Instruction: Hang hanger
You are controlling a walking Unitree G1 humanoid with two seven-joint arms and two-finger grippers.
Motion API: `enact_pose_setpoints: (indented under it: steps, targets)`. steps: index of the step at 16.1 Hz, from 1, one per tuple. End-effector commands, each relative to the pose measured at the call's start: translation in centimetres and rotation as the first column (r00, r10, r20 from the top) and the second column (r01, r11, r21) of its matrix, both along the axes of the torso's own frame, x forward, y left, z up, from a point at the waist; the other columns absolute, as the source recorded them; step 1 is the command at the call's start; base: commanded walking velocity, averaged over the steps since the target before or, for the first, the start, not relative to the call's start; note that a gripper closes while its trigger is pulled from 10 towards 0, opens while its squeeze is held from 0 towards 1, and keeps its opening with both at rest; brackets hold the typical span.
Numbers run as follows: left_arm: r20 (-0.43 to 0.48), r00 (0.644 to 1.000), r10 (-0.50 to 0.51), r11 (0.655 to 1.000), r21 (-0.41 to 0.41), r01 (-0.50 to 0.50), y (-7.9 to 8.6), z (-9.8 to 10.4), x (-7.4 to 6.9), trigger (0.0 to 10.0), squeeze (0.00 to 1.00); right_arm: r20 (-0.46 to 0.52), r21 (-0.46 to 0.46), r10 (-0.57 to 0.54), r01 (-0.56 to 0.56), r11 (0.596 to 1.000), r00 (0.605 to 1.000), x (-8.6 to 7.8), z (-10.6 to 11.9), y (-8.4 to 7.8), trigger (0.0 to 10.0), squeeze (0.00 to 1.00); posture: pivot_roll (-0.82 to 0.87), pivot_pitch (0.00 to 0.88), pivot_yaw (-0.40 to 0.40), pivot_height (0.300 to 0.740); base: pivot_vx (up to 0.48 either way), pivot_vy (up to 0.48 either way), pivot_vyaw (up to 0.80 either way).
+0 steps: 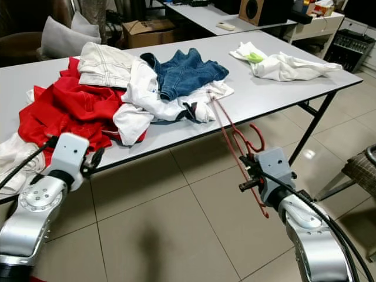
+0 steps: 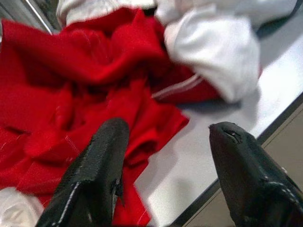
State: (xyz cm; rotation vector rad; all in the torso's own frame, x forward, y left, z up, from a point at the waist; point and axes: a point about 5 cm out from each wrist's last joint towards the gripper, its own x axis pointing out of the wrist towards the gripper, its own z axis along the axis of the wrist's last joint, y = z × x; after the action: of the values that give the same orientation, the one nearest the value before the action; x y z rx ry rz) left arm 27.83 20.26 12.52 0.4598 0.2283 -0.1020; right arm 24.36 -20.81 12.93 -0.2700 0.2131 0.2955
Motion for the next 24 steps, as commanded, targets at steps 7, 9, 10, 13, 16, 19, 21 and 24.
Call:
enact_pose_setpoints:
  steps: [7, 9, 10, 13, 16, 19, 21, 24]
  targets:
    - [-0.06, 0.997, -0.041, 0.985, 0.163, 0.05, 0.5, -1.4, 0.5, 10.0, 0.0, 0.097, 0.035, 0.121, -0.125, 0.992, 0.988, 0.4, 0.9, 2.7, 10.0, 0.0, -0.13, 0.0, -0.017, 0.74, 0.0, 0.0, 0.0]
    - [-0.054, 0.997, -0.052, 0.984, 0.169, 0.06, 0.5, -1.6, 1.2, 4.1, 0.0, 0.114, 0.03, 0.117, -0.121, 0.992, 0.987, 0.5, 1.1, 2.6, 10.0, 0.0, -0.14, 0.0, -0.016, 0.74, 0.0, 0.0, 0.0]
    - [-0.05, 0.998, -0.047, 0.982, 0.182, 0.056, 0.6, -1.6, 1.7, 1.7, 0.0, 0.117, 0.027, 0.112, -0.116, 0.993, 0.987, 0.5, 1.2, 2.5, 10.0, 0.0, -0.14, 0.0, -0.016, 0.74, 0.0, 0.0, 0.0]
    - [0.024, 1.0, -0.017, 0.99, 0.138, 0.013, 0.9, -0.5, 3.4, 10.0, 0.0, 0.124, 0.026, 0.106, -0.11, 0.994, 0.987, 0.4, 1.3, 2.2, 10.0, 0.0, -0.16, 0.0, -0.003, 0.74, 0.0, 0.0, 0.0]
    - [0.143, 0.99, -0.015, 0.952, -0.302, 0.058, -1.2, 1.4, 3.0, 10.0, 0.0, 0.147, 0.082, 0.027, -0.039, 0.996, 0.989, 0.2, 1.6, 2.3, 10.0, 0.0, -0.16, 0.0, 0.006, 0.74, 0.0, 0.0, 0.0]
    - [0.218, 0.976, 0.006, 0.922, -0.379, 0.079, -3.0, 1.7, 2.1, 10.0, 0.0, 0.182, 0.152, -0.05, 0.022, 0.988, 0.982, 0.9, 2.1, 2.7, 10.0, 0.0, -0.14, 0.0, -0.01, 0.74, 0.102, 0.0, 0.0]
    - [0.22, 0.975, 0.012, 0.929, -0.364, 0.071, -3.1, 1.8, 2.1, 10.0, 0.0, 0.202, 0.12, -0.066, 0.042, 0.992, 0.977, 1.4, 2.4, 2.6, 10.0, 0.0, -0.14, 0.0, -0.016, 0.74, 0.358, 0.0, 0.0]
    - [0.229, 0.973, 0.02, 0.938, -0.341, 0.061, -2.8, 2.1, 2.2, 10.0, 0.0, 0.204, 0.115, -0.088, 0.066, 0.991, 0.975, 1.7, 2.5, 2.3, 10.0, 0.0, -0.14, 0.0, -0.016, 0.74, 0.38, 0.0, 0.8]
